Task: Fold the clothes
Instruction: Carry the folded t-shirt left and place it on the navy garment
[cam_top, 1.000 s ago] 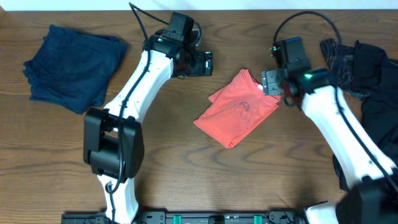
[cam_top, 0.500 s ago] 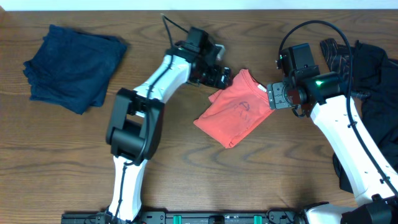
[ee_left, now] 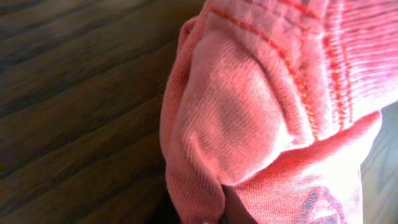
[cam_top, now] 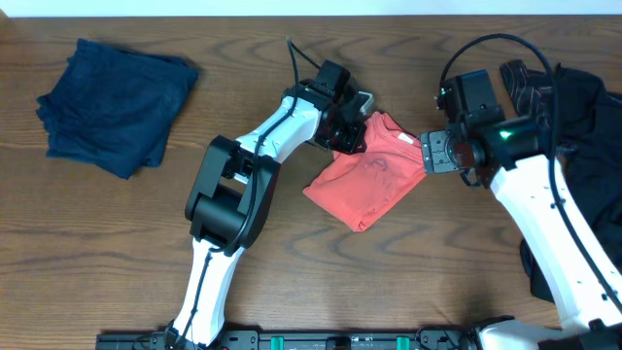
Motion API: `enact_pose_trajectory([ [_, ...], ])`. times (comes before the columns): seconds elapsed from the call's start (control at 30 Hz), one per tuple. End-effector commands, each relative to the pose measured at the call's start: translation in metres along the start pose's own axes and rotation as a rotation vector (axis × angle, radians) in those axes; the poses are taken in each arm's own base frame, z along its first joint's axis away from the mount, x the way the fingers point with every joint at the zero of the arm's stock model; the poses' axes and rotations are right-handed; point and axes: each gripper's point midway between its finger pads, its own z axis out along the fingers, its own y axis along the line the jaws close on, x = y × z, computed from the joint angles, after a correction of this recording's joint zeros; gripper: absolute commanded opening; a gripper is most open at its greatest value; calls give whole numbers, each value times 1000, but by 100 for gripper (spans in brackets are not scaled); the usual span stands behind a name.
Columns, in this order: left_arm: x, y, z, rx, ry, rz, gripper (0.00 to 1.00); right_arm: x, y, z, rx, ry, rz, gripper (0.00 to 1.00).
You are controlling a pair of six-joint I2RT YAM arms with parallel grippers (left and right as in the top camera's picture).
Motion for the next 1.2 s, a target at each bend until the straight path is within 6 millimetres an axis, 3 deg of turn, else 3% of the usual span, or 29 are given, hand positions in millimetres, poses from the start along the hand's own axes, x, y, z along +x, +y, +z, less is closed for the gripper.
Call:
enact_pose_trajectory([
  [0.0,3,18,-8,-71,7,-24,6,-6,-16,-18,11,-58,62,81],
  [0.13,-15,44,-60,-207,-84,-88,6,-7,-40,-33,51,-105,147,82],
  [0.37,-42,77,-193,-333,-339,-206,6,-3,-73,-56,88,-161,238,83],
  [0.53,-43,102,-282,-427,-507,-260,6,6,-84,-59,107,-146,265,83],
  [0.63,-36,120,-324,-490,-583,-300,6,8,-85,-59,109,-137,267,83],
  [0.8,-24,151,-374,-552,-683,-361,6,9,-85,-59,109,-135,267,83],
  [1.17,20,228,-450,-683,-816,-512,6,10,-85,-59,109,-130,265,83],
])
